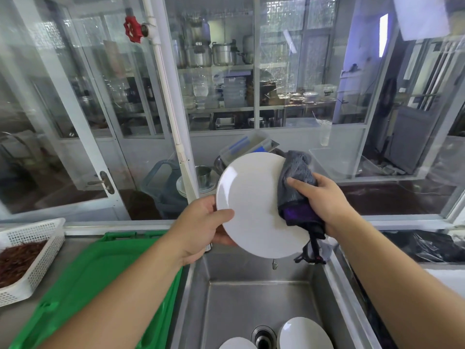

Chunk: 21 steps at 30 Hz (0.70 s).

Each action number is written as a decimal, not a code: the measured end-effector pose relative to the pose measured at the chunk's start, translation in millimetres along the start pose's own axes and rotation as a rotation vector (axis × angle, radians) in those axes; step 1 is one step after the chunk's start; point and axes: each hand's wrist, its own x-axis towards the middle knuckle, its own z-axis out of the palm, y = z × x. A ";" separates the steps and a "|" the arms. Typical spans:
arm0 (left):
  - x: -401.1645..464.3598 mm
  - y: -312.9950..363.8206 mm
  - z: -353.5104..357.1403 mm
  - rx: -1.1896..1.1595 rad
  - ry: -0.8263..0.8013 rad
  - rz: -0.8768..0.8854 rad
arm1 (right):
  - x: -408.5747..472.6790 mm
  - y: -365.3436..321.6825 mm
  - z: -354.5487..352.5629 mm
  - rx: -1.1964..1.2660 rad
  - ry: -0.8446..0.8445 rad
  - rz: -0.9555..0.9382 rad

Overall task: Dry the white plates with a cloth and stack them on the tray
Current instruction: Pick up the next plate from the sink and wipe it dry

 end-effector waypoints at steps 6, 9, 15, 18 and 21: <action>-6.3 -20.9 26.2 -0.120 0.145 0.063 | -15.8 21.4 13.4 0.163 0.165 0.085; -5.8 -29.0 38.0 -0.160 0.236 0.099 | -29.5 36.0 28.6 0.290 0.225 0.153; -5.4 -42.2 59.5 -0.269 0.354 0.134 | -43.7 52.8 59.2 0.366 0.382 0.153; -6.5 -44.1 58.7 -0.363 0.296 0.103 | -39.8 44.3 56.5 0.323 0.380 0.141; -6.9 -33.6 45.1 -0.375 0.161 0.060 | -30.6 29.1 42.8 0.326 0.299 0.163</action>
